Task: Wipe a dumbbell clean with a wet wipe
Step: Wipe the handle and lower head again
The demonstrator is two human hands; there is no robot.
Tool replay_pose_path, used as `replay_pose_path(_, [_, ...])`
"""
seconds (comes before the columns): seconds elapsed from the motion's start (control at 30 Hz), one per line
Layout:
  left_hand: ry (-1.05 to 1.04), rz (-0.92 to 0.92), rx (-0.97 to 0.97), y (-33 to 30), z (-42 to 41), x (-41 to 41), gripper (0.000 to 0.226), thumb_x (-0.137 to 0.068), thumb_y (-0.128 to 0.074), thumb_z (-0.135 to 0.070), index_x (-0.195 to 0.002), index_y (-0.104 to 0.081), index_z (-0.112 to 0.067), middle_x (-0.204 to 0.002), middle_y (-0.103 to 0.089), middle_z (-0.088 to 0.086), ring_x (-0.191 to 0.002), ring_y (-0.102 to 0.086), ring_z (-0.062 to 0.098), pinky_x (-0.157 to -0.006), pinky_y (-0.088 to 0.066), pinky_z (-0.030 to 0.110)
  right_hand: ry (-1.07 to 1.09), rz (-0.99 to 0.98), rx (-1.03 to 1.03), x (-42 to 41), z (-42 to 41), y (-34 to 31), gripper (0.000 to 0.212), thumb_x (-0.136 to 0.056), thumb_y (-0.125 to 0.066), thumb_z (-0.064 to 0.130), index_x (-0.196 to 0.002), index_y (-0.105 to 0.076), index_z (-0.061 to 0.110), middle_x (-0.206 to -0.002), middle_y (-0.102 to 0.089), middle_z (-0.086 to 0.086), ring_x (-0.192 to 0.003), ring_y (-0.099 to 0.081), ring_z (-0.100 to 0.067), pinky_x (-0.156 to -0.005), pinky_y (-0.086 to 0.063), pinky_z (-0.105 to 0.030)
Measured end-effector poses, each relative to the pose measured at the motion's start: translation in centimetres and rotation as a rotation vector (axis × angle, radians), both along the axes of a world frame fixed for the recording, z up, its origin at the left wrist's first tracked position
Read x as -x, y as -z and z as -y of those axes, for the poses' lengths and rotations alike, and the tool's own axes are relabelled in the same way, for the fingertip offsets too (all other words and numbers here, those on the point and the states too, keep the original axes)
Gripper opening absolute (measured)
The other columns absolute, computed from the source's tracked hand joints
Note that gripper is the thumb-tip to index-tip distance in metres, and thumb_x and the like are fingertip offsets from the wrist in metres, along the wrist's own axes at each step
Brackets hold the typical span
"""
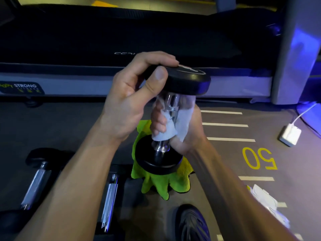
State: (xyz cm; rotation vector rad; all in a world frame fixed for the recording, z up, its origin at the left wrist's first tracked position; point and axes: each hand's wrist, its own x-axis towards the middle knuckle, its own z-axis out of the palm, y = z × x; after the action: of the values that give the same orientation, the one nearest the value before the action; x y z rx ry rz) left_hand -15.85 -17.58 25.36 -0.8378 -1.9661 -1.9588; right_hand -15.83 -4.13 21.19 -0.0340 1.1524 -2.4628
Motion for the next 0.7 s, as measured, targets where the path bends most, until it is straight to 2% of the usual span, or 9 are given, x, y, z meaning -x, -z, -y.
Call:
replay_pose_path(0.07, [0.039, 0.087, -0.046, -0.1, -0.1, -0.1, 0.019, -0.11, -0.044, -0.019, -0.116, -0.061, -0.014, -0.138, -0.057, 0.008, -0.091, -0.061, 0.024, -0.067, -0.05, 0.033, 0.106, -0.114, 0.068, -1.1, -0.3, 0.6, 0.028, -0.106, -0.036, 0.022, -0.096, -0.059, 0.011, -0.073, -0.068, 0.002, -0.064, -0.065, -0.014, -0.06, -0.057, -0.027])
replay_pose_path(0.1, [0.036, 0.106, -0.037, -0.1, -0.3, -0.1, 0.021, -0.11, -0.041, -0.02, -0.115, -0.061, -0.016, -0.141, -0.056, 0.005, -0.092, -0.059, 0.02, -0.068, -0.047, 0.031, 0.181, -0.172, 0.036, -1.7, -0.3, 0.9, 0.026, -0.107, -0.035, 0.011, -0.099, -0.06, 0.011, -0.077, -0.071, 0.004, -0.071, -0.068, -0.012, -0.067, -0.058, -0.026])
replay_pose_path(0.27, [-0.079, 0.044, 0.084, 0.4, -0.4, -0.2, 0.032, -0.112, -0.031, -0.02, -0.119, -0.062, -0.026, -0.151, -0.051, 0.001, -0.143, -0.048, 0.016, -0.12, -0.037, 0.046, 0.308, -0.253, -0.014, -1.2, 1.4, 0.9, 0.018, -0.082, -0.055, 0.0, -0.071, -0.06, 0.013, -0.069, -0.056, -0.007, -0.067, -0.051, -0.019, -0.063, -0.04, -0.026])
replay_pose_path(0.37, [-0.18, -0.054, 0.199, 0.1, 0.4, -0.5, 0.03, -0.112, -0.033, -0.015, -0.124, -0.06, -0.023, -0.137, -0.054, 0.008, -0.132, -0.053, 0.008, -0.112, -0.04, 0.027, 0.439, -0.202, -0.385, 0.2, 1.3, 0.5, 0.04, -0.107, -0.046, 0.012, -0.07, -0.055, 0.022, -0.062, -0.052, 0.014, -0.052, -0.048, 0.006, -0.056, -0.04, -0.009])
replay_pose_path(0.43, [-0.198, -0.055, 0.219, 0.0, 1.0, -0.4, 0.028, -0.112, -0.036, -0.019, -0.125, -0.059, -0.026, -0.13, -0.057, 0.013, -0.121, -0.06, 0.015, -0.101, -0.05, 0.037, 0.397, -0.224, -0.573, 0.9, 1.8, 0.5, 0.03, -0.104, -0.049, 0.024, -0.076, -0.057, 0.029, -0.08, -0.056, 0.006, -0.066, -0.055, 0.002, -0.07, -0.045, -0.014])
replay_pose_path(0.47, [-0.203, -0.05, 0.214, 0.0, 1.2, -0.4, 0.027, -0.112, -0.036, -0.021, -0.125, -0.059, -0.026, -0.129, -0.057, 0.016, -0.116, -0.062, 0.017, -0.095, -0.054, 0.04, 0.367, -0.227, -0.539, 1.1, 2.1, 0.4, 0.021, -0.095, -0.054, 0.031, -0.076, -0.06, 0.025, -0.084, -0.056, -0.004, -0.068, -0.056, -0.006, -0.069, -0.047, -0.022])
replay_pose_path(0.57, [-0.138, -0.03, 0.137, 0.0, 1.4, -0.9, 0.026, -0.113, -0.034, -0.018, -0.124, -0.057, -0.022, -0.13, -0.054, 0.023, -0.094, -0.064, -0.001, -0.075, -0.055, 0.017, 0.224, -0.077, -0.18, 0.5, 2.8, -0.4, 0.04, -0.09, -0.053, 0.045, -0.084, -0.061, 0.007, -0.074, -0.054, -0.01, -0.056, -0.05, -0.019, -0.053, -0.036, -0.029])
replay_pose_path(0.63, [-0.138, -0.031, 0.142, 0.2, 1.3, -1.1, 0.029, -0.112, -0.032, -0.018, -0.123, -0.058, -0.025, -0.133, -0.055, 0.015, -0.109, -0.062, 0.004, -0.093, -0.052, 0.024, 0.188, -0.03, -0.07, 0.0, 2.5, -0.8, 0.041, -0.095, -0.054, 0.052, -0.093, -0.066, 0.013, -0.091, -0.059, -0.009, -0.081, -0.055, -0.026, -0.073, -0.041, -0.036])
replay_pose_path(0.7, [-0.148, -0.04, 0.151, 0.4, 1.3, -0.9, 0.03, -0.112, -0.032, -0.017, -0.123, -0.058, -0.027, -0.135, -0.056, 0.01, -0.127, -0.056, 0.021, -0.11, -0.045, 0.037, 0.264, -0.088, -0.163, 0.2, 1.7, 0.3, 0.024, -0.099, -0.057, 0.037, -0.091, -0.068, 0.018, -0.091, -0.067, -0.005, -0.087, -0.06, -0.028, -0.084, -0.045, -0.042])
